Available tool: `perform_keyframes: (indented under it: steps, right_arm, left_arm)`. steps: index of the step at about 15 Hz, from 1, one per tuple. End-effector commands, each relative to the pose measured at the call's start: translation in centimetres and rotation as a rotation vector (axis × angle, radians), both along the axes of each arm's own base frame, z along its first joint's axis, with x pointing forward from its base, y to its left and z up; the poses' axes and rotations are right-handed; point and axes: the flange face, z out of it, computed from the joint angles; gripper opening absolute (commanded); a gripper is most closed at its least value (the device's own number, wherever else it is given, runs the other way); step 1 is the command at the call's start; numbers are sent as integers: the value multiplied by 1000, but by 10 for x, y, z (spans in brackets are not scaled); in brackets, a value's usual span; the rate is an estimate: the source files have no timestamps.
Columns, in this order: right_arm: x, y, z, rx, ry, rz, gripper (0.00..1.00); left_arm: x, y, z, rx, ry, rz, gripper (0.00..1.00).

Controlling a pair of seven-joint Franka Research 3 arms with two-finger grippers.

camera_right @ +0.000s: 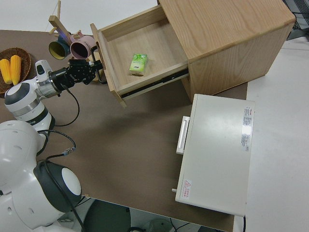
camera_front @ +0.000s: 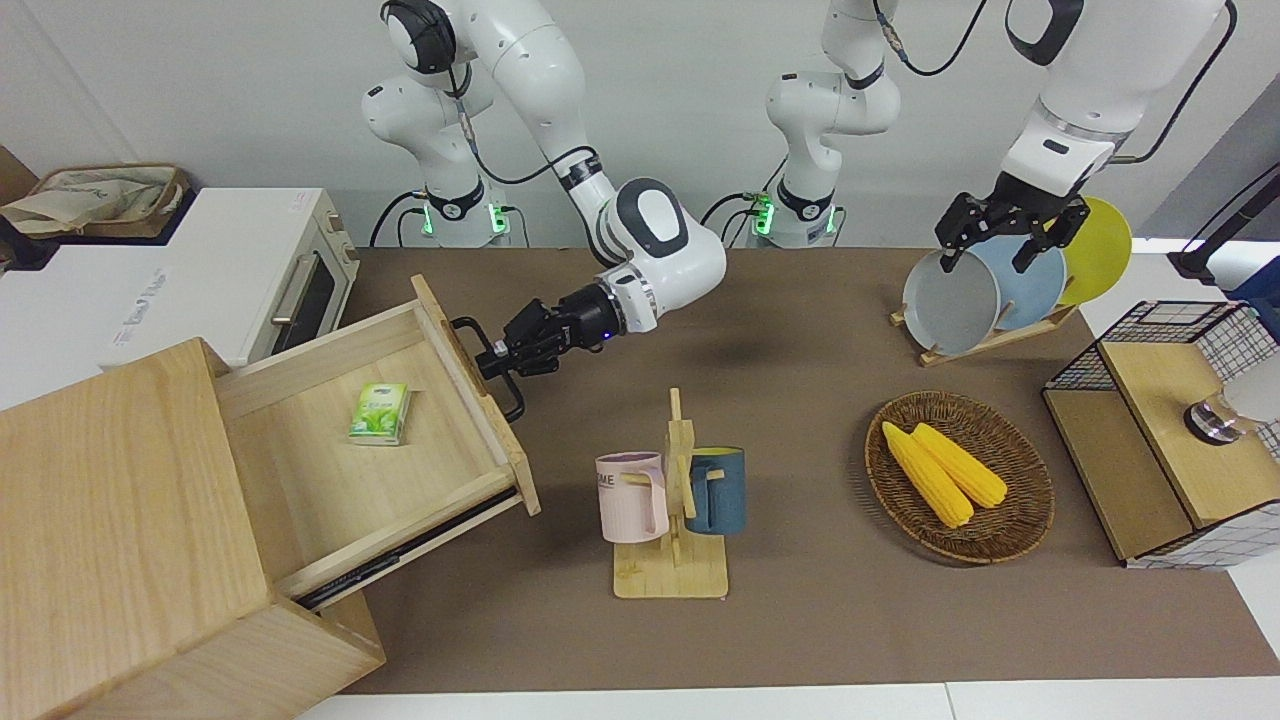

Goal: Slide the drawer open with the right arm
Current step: 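Pull the handle with the right gripper toward the robot, sliding the drawer out, then open the right gripper and release the drawer handle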

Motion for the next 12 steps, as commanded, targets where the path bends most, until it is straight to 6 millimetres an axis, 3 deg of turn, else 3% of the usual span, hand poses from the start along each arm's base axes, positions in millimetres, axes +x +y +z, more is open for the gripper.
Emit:
perform_keyframes:
  steps: [1, 7, 8, 10, 11, 12]
  right_arm:
    - [-13, 14, 14, -22, 23, -13, 90]
    - [-14, 15, 14, -27, 22, -15, 106]
    - [-14, 15, 13, -28, 20, -15, 183]
    - [-13, 14, 12, -27, 19, -15, 617]
    - [-12, 12, 13, -23, 15, -18, 997]
    - [-11, 12, 14, -20, 17, -15, 983]
  left_arm:
    - [4, 0, 2, 16, -8, -8, 998]
    - [4, 0, 2, 16, -8, -8, 995]
    - [4, 0, 2, 16, -8, -8, 998]
    - [4, 0, 2, 14, -8, -8, 995]
    - [4, 0, 2, 16, -8, -8, 998]
    - [4, 0, 2, 14, -8, -8, 998]
